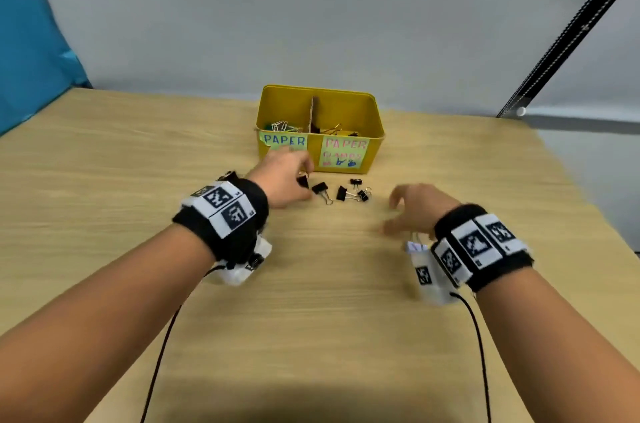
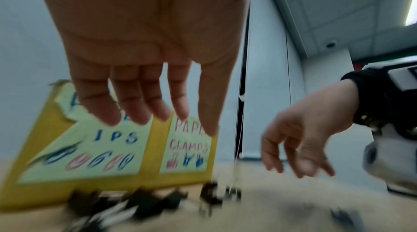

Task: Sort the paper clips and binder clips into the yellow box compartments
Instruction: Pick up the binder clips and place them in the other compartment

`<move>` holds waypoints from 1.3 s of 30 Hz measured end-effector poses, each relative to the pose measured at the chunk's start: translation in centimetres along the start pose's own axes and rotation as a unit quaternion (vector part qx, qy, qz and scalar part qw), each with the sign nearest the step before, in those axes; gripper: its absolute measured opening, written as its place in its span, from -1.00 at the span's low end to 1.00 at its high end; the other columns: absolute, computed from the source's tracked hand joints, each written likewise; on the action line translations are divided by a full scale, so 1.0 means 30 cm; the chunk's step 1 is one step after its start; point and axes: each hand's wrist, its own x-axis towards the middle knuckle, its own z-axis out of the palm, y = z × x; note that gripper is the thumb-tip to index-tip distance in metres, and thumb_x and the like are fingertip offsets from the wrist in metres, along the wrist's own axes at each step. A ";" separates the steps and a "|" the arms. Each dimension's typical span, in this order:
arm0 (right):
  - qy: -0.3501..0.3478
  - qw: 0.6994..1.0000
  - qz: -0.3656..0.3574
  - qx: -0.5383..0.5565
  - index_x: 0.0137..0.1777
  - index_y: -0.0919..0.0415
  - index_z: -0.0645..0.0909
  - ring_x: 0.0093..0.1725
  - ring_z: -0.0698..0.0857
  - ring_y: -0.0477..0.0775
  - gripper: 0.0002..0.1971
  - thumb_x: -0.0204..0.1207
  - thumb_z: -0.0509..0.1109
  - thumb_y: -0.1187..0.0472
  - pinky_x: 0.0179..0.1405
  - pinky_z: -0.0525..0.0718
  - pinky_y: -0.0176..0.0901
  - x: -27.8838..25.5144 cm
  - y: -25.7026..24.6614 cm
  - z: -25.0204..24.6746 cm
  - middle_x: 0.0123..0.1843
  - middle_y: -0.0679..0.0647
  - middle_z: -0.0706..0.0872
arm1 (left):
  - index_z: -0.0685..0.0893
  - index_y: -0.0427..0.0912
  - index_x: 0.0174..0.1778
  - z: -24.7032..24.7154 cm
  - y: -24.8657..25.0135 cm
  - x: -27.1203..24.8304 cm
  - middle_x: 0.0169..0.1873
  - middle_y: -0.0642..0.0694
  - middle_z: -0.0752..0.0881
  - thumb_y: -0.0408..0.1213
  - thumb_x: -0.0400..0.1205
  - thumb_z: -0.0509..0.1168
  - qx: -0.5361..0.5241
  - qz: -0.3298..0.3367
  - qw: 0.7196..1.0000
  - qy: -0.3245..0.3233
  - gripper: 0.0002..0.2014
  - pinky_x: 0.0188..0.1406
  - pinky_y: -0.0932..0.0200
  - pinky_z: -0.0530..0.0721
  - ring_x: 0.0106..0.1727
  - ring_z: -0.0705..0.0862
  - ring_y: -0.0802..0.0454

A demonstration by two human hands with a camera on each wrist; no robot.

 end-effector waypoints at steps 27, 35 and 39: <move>0.051 0.991 -0.098 -0.078 0.53 -0.16 0.29 0.45 0.36 0.40 -0.30 0.39 0.38 -0.24 0.48 0.37 0.11 0.237 -0.209 0.148 0.45 0.23 0.32 | 0.48 -0.12 0.31 0.132 -0.015 0.104 0.39 -0.27 0.31 -0.43 0.48 0.37 0.077 -0.051 0.991 -0.094 -0.53 0.27 -0.07 0.64 0.27 0.56 -0.26; 0.062 0.983 -0.173 -0.024 0.32 0.11 0.50 0.27 0.59 0.26 -0.55 0.43 0.43 0.16 0.27 0.58 0.01 0.215 -0.217 0.150 0.29 0.22 0.56 | 0.61 -0.26 0.22 0.132 -0.018 0.063 0.19 -0.23 0.61 -0.33 0.39 0.46 0.064 -0.045 0.995 -0.066 -0.55 0.04 0.07 0.65 0.15 0.65 -0.16; 0.065 0.978 -0.201 -0.003 0.20 0.19 0.56 0.16 0.61 0.18 -0.65 0.40 0.43 0.30 0.09 0.54 -0.14 0.191 -0.205 0.156 0.22 0.21 0.65 | 0.61 -0.21 0.17 0.133 -0.028 0.037 0.10 -0.18 0.66 -0.33 0.36 0.47 0.042 -0.048 0.996 -0.066 -0.56 -0.16 0.15 0.60 -0.04 0.60 -0.07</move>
